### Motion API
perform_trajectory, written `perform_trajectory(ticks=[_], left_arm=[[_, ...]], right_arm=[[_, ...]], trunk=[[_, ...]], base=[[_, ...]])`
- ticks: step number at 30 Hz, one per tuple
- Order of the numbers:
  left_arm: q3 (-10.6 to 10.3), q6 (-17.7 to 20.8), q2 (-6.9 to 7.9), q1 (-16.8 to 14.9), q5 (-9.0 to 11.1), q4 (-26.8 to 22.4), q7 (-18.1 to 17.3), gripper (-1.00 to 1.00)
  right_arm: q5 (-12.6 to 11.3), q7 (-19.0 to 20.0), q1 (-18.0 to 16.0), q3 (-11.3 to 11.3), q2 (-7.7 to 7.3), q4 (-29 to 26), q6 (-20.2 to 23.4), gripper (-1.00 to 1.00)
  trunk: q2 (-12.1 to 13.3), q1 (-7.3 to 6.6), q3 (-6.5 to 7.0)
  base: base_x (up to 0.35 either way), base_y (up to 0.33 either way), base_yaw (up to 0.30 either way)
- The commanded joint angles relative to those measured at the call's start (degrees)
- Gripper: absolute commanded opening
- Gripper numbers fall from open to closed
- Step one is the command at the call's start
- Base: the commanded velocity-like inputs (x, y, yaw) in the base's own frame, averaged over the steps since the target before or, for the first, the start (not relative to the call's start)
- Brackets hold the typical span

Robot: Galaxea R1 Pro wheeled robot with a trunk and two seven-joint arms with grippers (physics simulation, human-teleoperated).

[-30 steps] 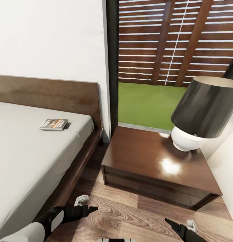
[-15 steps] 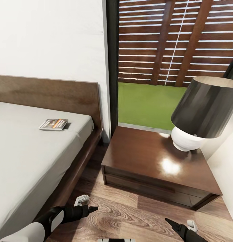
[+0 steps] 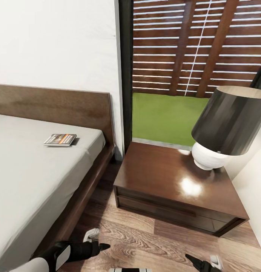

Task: In the bedroom, move the book from the bed onto either nightstand, and place the two sandals side by side next to the bed.

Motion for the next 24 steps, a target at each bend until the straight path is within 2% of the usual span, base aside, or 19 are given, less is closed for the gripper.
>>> perform_trajectory(ticks=[1,4,12,24], left_arm=[[-0.8,0.5,0.04,0.3,0.6,0.3,-0.1,1.00],[-1.9,0.3,0.04,1.3,0.5,1.2,0.0,1.00],[-2.0,-0.3,0.05,4.0,0.4,3.8,0.2,1.00],[-1.6,-0.4,0.52,7.9,0.6,4.8,0.2,1.00]], right_arm=[[-0.6,0.1,0.3,0.4,0.01,0.2,0.6,1.00],[-0.6,-0.3,0.9,0.5,0.43,0.2,0.7,1.00],[-0.7,-2.7,3.1,0.3,1.55,0.2,0.5,1.00],[-1.2,-4.4,3.6,0.0,1.80,0.1,0.4,1.00]], trunk=[[0.0,-0.01,-0.04],[0.0,-0.01,-0.04],[0.0,-0.01,-0.04],[0.0,-0.01,-0.04]], base=[[0.000,0.000,0.000],[0.000,0.000,0.000],[0.000,0.000,0.000],[0.000,0.000,0.000]])
